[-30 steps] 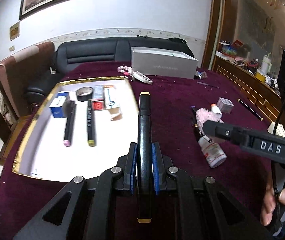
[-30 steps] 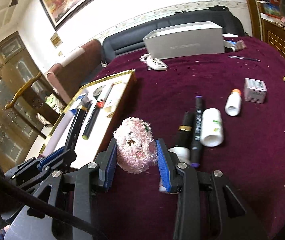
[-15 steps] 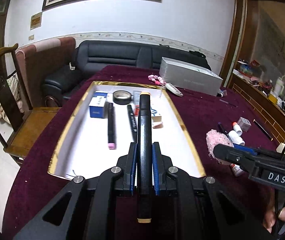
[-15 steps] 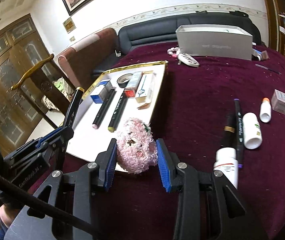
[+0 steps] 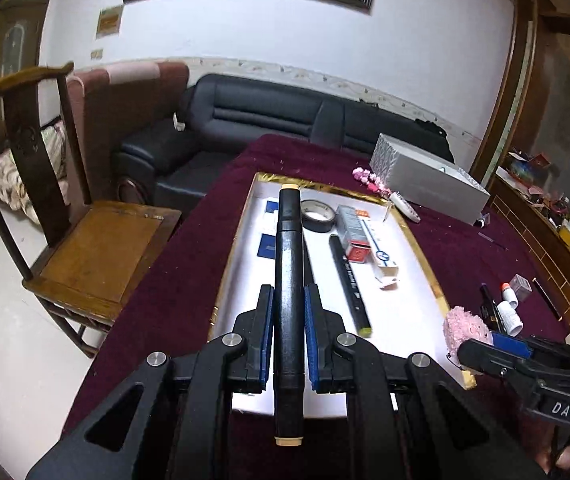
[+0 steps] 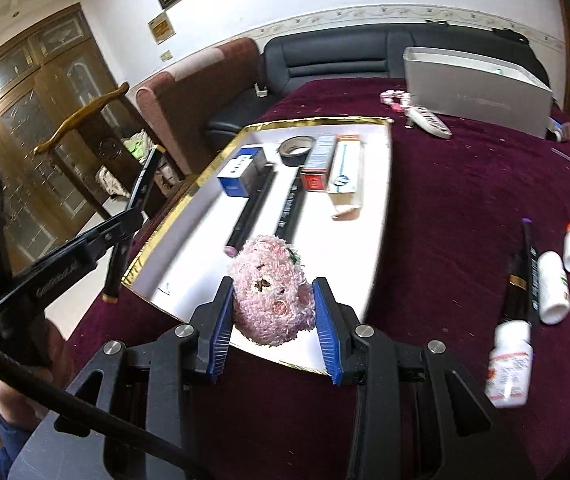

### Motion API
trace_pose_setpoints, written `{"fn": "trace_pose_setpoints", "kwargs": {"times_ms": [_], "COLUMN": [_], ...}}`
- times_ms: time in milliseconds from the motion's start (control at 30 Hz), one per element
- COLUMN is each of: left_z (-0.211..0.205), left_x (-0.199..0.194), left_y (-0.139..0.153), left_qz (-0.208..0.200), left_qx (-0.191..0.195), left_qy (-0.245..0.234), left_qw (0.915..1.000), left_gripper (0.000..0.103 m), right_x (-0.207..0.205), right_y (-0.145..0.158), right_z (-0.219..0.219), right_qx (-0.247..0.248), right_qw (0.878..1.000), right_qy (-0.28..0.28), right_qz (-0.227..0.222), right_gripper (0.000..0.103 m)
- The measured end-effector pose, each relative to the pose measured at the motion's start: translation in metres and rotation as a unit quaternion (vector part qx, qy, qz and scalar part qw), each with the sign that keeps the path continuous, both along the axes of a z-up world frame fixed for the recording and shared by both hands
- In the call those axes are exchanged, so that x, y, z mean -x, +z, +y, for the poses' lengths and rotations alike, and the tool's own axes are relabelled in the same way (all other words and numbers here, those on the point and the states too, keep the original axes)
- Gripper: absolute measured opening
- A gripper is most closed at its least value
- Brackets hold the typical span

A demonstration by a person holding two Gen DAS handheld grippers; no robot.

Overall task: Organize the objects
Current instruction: 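Carry the marker with the left gripper while the right gripper carries the pink ball to the tray, then lower the marker into the tray and open the left gripper while the right gripper releases the pink ball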

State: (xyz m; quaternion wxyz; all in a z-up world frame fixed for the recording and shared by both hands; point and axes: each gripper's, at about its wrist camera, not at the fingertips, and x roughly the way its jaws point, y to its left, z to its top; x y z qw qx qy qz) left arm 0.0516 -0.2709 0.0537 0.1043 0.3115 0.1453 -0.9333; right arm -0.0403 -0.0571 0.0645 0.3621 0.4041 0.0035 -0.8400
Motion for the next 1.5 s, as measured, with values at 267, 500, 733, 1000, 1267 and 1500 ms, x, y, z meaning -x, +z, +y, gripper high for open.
{"fn": "trace_pose_setpoints", "kwargs": {"times_ms": [267,500,733,1000,1267,1500], "left_z": [-0.02,-0.03,-0.032,-0.028,-0.025,-0.021], "left_x": [0.023,0.033,0.043,0.044,0.046,0.047], "left_y": [-0.021,-0.033,-0.047,-0.046,-0.05,-0.051], "left_qz": [-0.041,-0.06,-0.085,-0.083,-0.084,-0.083], "left_qx": [-0.031,-0.042,-0.04,-0.02,-0.012,0.008], "left_qy": [-0.024,-0.016,-0.019,-0.023,-0.025,-0.019], "left_qw": [0.9984,0.9972,0.9953,0.9961,0.9961,0.9964], "left_gripper": [0.011,0.011,0.011,0.011,0.011,0.012], "right_x": [0.009,0.012,0.009,0.009,0.005,0.009], "right_y": [-0.013,-0.03,-0.042,-0.056,-0.055,-0.058], "right_z": [-0.048,-0.072,-0.089,-0.098,-0.103,-0.102], "right_qx": [-0.011,-0.027,-0.045,-0.054,-0.06,-0.05], "right_qw": [0.999,0.997,0.996,0.994,0.994,0.994], "right_qy": [0.035,0.048,0.067,0.081,0.089,0.088], "right_qz": [-0.036,-0.048,-0.046,-0.047,-0.024,-0.031], "right_gripper": [0.037,0.037,0.037,0.038,0.039,0.043]}}
